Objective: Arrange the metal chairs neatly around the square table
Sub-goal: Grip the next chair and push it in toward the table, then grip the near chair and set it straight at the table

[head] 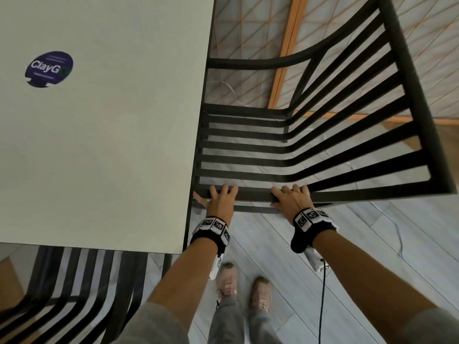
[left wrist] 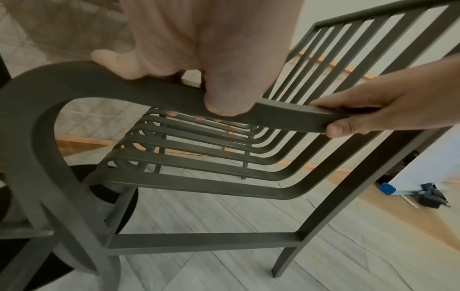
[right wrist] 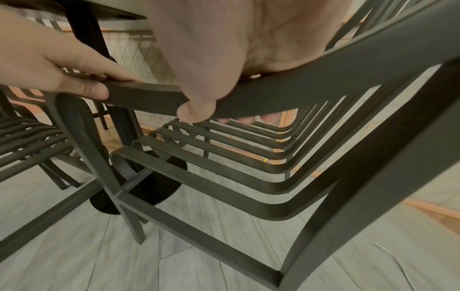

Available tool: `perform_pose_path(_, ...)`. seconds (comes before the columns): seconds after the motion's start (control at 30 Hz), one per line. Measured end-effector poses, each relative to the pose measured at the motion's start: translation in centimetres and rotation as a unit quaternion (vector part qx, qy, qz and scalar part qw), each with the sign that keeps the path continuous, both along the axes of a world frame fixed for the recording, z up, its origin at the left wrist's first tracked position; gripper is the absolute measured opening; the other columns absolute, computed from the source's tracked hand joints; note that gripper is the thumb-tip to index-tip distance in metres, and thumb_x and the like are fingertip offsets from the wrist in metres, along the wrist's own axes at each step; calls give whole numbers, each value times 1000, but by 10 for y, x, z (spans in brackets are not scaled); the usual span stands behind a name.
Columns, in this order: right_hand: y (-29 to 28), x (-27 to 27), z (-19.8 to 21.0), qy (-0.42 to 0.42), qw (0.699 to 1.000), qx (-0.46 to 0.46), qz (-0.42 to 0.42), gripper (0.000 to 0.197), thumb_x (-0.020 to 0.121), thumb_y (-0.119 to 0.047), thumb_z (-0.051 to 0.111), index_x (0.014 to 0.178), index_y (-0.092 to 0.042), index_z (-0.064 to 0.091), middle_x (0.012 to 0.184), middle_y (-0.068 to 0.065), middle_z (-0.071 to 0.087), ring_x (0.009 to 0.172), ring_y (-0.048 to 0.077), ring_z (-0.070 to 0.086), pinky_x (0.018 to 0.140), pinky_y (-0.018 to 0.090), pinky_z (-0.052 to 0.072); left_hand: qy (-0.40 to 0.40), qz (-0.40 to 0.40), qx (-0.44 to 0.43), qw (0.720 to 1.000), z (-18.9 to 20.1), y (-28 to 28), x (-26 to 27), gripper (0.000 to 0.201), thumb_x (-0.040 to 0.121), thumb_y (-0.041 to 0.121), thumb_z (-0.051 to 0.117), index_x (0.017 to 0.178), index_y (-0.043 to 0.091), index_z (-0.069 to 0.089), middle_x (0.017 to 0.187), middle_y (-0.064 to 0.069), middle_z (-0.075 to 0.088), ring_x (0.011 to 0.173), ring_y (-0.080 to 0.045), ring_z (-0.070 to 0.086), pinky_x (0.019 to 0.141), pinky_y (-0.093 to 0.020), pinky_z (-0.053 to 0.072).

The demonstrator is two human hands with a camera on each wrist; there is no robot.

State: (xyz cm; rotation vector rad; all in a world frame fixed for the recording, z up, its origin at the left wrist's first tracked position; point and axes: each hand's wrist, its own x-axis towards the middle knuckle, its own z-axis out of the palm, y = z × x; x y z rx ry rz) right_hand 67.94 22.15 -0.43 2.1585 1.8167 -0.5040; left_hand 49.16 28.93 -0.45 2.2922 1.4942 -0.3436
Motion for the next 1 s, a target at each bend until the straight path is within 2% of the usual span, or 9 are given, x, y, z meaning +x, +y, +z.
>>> perform_pose_path(0.17, 16, 4, 0, 17, 999, -12, -24, 37, 93, -46, 44, 123, -25, 42, 118, 8, 59, 108, 35, 50, 96, 48, 33, 11, -11, -4, 1000, 5, 15, 6, 58, 89, -9, 46, 136, 24, 41, 142, -10, 40, 138, -43, 21, 98, -83, -3)
perform_pose_path(0.27, 7, -3, 0, 11, 1000, -8, -23, 35, 93, -45, 45, 121, -23, 43, 117, 8, 60, 107, 35, 50, 95, 47, 33, 12, -4, -21, 1000, 5, 8, 2, 56, 90, -6, 48, 137, 25, 41, 143, -9, 38, 139, -42, 20, 99, -82, -3)
perform_pose_path(0.4, -1, -6, 4, 10, 999, -1, -36, 44, 92, -47, 47, 128, -23, 38, 126, 8, 54, 114, 36, 46, 98, 47, 34, 18, -5, -30, 999, 12, 3, -1, 53, 93, 9, 54, 141, 25, 35, 148, -9, 35, 142, -43, 16, 103, -79, 2)
perform_pose_path(0.5, -8, -15, 14, 0, 999, 16, -36, 55, 87, -48, 54, 132, -22, 35, 135, 6, 48, 121, 35, 42, 103, 48, 34, 2, 4, -40, 999, 21, -11, 1, 62, 93, 26, 57, 147, 24, 25, 154, -9, 29, 145, -44, 11, 108, -75, 8)
perform_pose_path(0.57, -18, -27, 24, -8, 999, 28, -25, 64, 85, -50, 56, 136, -20, 33, 141, 5, 43, 129, 35, 36, 108, 49, 31, -24, 3, -47, 999, 31, -31, 2, 69, 93, 24, 59, 149, 23, 20, 158, -9, 24, 146, -42, 11, 113, -69, 12)
perform_pose_path(0.67, -38, -46, 42, 0, 999, 54, -9, 65, 86, -50, 55, 139, -20, 33, 146, 4, 38, 137, 33, 29, 113, 49, 27, -60, -1, -45, 997, 53, -72, -6, 72, 92, 11, 58, 150, 21, 17, 159, -9, 22, 146, -39, 15, 116, -61, 22)
perform_pose_path(0.77, -69, -72, 62, 23, 999, 35, 3, 61, 87, -48, 53, 139, -21, 33, 150, 5, 34, 139, 30, 26, 114, 48, 27, -83, -8, -57, 995, 84, -111, -33, 71, 89, 7, 58, 148, 18, 19, 157, -8, 24, 144, -35, 22, 112, -54, 33)
perform_pose_path(0.93, -127, -137, 94, 74, 997, 27, 26, 55, 88, -47, 50, 135, -24, 35, 146, 3, 37, 134, 25, 34, 109, 43, 35, -98, -78, -127, 984, 148, -151, -107, 61, 92, 14, 54, 145, 15, 24, 150, -9, 30, 136, -34, 31, 102, -54, 41)
perform_pose_path(1.0, -141, -175, 108, 104, 993, 25, 44, 54, 88, -47, 51, 135, -25, 35, 147, 1, 35, 133, 23, 35, 107, 42, 37, -95, -115, -124, 981, 175, -157, -148, 56, 93, 20, 54, 142, 16, 27, 147, -10, 34, 132, -34, 35, 98, -55, 43)
